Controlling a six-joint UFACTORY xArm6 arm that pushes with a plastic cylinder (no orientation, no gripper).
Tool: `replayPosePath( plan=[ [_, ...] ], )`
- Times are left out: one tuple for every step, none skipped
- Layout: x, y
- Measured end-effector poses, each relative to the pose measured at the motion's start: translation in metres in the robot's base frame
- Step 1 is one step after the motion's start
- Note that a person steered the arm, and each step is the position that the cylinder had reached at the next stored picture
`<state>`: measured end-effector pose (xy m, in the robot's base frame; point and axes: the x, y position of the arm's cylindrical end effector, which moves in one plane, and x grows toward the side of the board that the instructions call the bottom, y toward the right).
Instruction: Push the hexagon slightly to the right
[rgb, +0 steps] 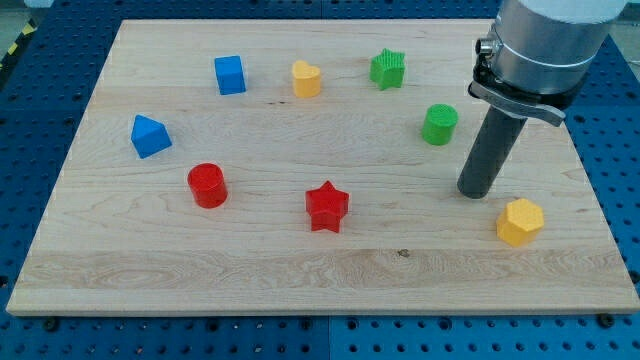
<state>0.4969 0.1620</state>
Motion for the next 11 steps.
replayPosePath(
  plan=[
    [0.000,0.000],
    [0.003,0.000],
    [0.003,0.000],
    [0.006,0.000],
    [0.010,-0.002],
    [0.016,-0.003],
    [0.036,-0.008],
    [0.045,-0.002],
    [0.046,0.004],
    [0.046,0.004],
    [0.046,0.014]
  ],
)
